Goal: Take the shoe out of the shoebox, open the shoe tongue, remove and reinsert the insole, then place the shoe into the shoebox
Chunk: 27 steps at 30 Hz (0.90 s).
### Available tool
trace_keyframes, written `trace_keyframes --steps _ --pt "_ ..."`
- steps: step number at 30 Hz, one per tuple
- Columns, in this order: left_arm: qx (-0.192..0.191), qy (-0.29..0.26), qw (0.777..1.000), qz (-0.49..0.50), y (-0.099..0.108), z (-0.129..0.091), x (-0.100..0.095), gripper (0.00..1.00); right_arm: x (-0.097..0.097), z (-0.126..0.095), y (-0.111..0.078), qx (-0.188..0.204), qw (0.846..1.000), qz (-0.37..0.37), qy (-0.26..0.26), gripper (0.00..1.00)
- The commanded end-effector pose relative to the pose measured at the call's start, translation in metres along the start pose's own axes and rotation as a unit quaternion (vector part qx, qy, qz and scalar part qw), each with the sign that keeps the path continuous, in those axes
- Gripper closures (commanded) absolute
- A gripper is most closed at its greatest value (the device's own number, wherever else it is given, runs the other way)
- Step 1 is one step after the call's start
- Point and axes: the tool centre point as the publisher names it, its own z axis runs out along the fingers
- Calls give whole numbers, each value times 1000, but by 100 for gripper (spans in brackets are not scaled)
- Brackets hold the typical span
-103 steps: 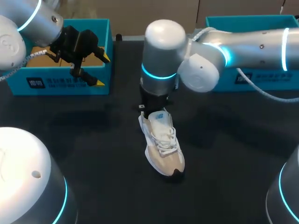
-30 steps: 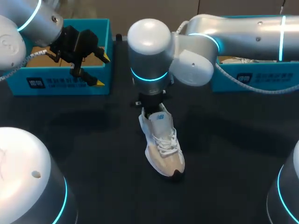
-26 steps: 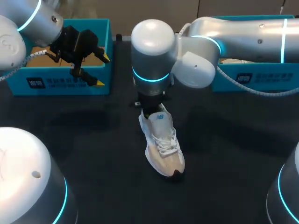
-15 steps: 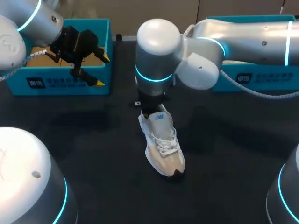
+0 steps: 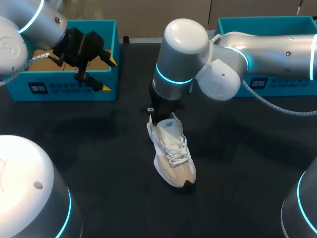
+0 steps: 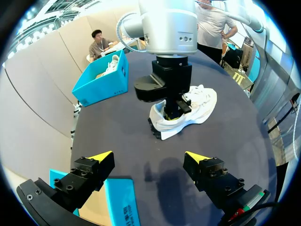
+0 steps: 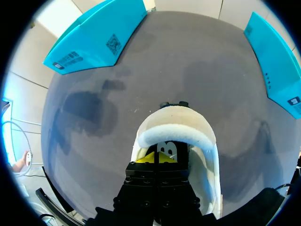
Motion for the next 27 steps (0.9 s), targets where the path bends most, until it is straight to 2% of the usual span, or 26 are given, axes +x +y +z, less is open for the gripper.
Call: trace_keyframes --steps 1,11,16,20,27 --pt "-1 0 1000 0 0 0 0 0 -2 5 0 2 1000 -1 14 100" --pt "-1 0 1000 0 0 0 0 0 1 21 -4 15 999 -1 32 100" --pt "-1 0 1000 0 0 0 0 0 2 31 -7 20 1000 2 18 100" --pt "-1 0 1000 0 0 0 0 0 2 36 -10 22 1000 4 -11 100" --pt "-1 0 1000 0 0 0 0 0 0 38 -13 28 995 3 -98 100"
